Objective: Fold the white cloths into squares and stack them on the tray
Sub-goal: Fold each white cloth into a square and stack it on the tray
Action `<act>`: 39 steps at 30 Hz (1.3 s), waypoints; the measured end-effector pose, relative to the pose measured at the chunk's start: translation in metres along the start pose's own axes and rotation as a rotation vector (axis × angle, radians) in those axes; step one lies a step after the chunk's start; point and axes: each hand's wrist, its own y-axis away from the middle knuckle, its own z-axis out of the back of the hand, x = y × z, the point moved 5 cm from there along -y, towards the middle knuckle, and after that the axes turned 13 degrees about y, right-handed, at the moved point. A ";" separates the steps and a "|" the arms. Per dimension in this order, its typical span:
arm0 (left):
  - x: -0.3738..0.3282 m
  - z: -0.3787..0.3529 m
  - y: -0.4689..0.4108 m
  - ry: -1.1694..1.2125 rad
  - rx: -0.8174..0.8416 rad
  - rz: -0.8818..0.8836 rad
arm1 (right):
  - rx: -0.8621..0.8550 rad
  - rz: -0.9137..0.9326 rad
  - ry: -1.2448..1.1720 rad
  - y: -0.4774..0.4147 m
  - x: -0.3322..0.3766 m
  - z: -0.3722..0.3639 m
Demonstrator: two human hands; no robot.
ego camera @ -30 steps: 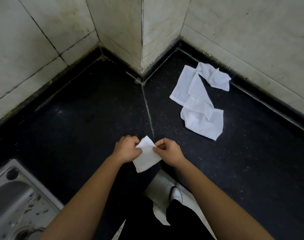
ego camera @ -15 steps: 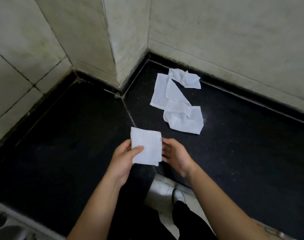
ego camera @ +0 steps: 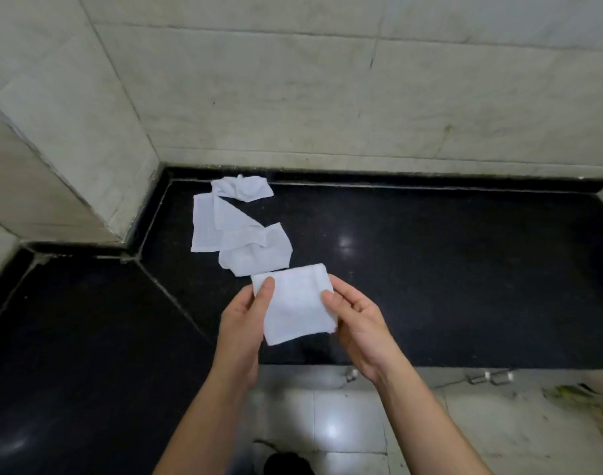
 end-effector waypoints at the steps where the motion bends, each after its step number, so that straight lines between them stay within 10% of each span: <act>1: 0.000 -0.017 0.007 -0.009 0.010 -0.039 | -0.004 0.030 -0.001 0.010 0.008 0.015; 19: 0.162 -0.411 0.219 -0.194 0.562 -0.166 | -0.623 0.398 0.097 0.285 0.090 0.435; 39: 0.247 -0.826 0.155 -0.247 0.898 -0.331 | -1.016 0.483 0.231 0.247 0.242 0.791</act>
